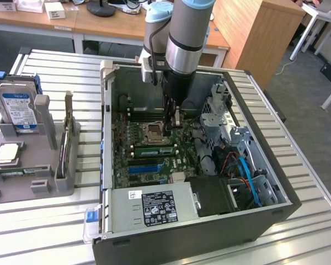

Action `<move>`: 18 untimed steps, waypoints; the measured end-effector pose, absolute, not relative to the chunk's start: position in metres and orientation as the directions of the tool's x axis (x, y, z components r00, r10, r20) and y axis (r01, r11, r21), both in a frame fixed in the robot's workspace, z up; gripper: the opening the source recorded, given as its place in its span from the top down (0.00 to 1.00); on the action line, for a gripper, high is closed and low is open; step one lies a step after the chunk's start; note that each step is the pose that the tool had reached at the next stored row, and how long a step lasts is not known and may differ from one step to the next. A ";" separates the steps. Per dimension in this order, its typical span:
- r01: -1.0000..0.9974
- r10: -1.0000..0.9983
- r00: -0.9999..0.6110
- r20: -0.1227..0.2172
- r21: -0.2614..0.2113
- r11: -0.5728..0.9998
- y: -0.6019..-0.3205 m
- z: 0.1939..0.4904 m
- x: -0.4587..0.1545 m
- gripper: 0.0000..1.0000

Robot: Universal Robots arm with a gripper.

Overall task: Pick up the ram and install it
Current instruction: 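Press down the ram until it locks into place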

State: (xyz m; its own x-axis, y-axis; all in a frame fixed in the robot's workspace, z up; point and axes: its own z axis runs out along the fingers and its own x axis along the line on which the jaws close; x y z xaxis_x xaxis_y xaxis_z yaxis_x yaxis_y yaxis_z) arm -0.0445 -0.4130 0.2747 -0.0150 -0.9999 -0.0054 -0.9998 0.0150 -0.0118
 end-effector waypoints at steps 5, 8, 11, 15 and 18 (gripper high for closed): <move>-1.000 -1.000 -0.015 -0.005 -0.012 0.015 -0.413 0.275 -0.044 0.89; -1.000 -1.000 -0.015 -0.006 -0.012 0.016 -0.413 0.274 -0.039 0.89; -1.000 -1.000 -0.016 -0.006 -0.012 0.016 -0.413 0.274 -0.032 0.89; -1.000 -1.000 -0.015 -0.006 -0.012 0.016 -0.413 0.274 -0.023 0.89; -1.000 -1.000 -0.015 -0.006 -0.012 0.016 -0.413 0.274 -0.017 0.89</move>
State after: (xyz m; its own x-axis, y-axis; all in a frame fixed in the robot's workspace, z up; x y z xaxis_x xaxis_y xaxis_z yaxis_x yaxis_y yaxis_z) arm -0.0172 -0.4132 0.2742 -0.0155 -0.9999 -0.0059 -0.9998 0.0155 -0.0117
